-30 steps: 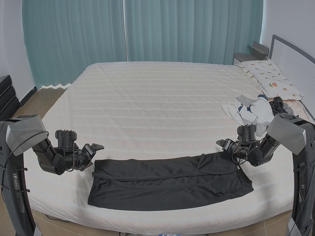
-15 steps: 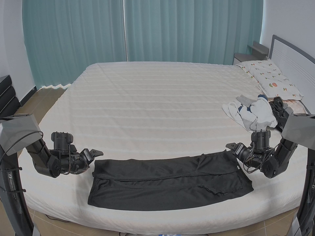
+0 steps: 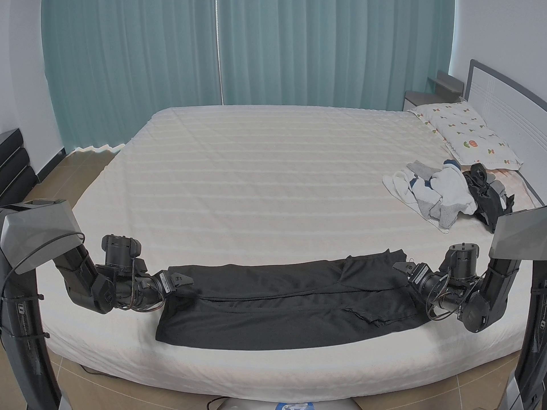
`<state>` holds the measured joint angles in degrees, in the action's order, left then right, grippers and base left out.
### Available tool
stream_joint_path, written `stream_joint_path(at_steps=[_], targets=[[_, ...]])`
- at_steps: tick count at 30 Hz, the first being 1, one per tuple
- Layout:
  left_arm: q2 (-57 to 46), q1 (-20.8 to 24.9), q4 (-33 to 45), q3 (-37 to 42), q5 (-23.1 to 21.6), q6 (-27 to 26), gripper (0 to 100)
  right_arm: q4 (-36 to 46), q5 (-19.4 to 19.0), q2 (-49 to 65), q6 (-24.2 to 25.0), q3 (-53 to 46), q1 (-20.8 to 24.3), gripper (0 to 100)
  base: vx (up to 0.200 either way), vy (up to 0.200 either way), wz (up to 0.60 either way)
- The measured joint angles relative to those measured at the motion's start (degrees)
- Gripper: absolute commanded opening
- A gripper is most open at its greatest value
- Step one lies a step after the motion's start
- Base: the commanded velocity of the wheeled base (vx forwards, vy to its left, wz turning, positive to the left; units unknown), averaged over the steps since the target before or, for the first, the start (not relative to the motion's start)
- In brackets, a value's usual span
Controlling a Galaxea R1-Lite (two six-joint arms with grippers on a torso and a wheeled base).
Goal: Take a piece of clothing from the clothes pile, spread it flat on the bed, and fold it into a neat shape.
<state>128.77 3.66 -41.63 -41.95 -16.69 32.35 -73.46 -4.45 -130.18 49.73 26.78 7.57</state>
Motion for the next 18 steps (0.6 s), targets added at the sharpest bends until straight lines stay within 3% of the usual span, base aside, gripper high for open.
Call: stream_joint_path(at_steps=[9, 18], targets=[[2.60, 1.52, 0.85, -3.22, 8.64, -2.88, 100, -0.09, -0.01, -0.49, 0.17, -0.41, 0.34, 100, 0.000, 0.000, 0.00], [4.12, 2.79, 3.27, -5.90, 9.85, -4.47, 100, -0.17, -0.01, -0.61, 0.17, -0.44, 0.33, 100, 0.000, 0.000, 0.00]])
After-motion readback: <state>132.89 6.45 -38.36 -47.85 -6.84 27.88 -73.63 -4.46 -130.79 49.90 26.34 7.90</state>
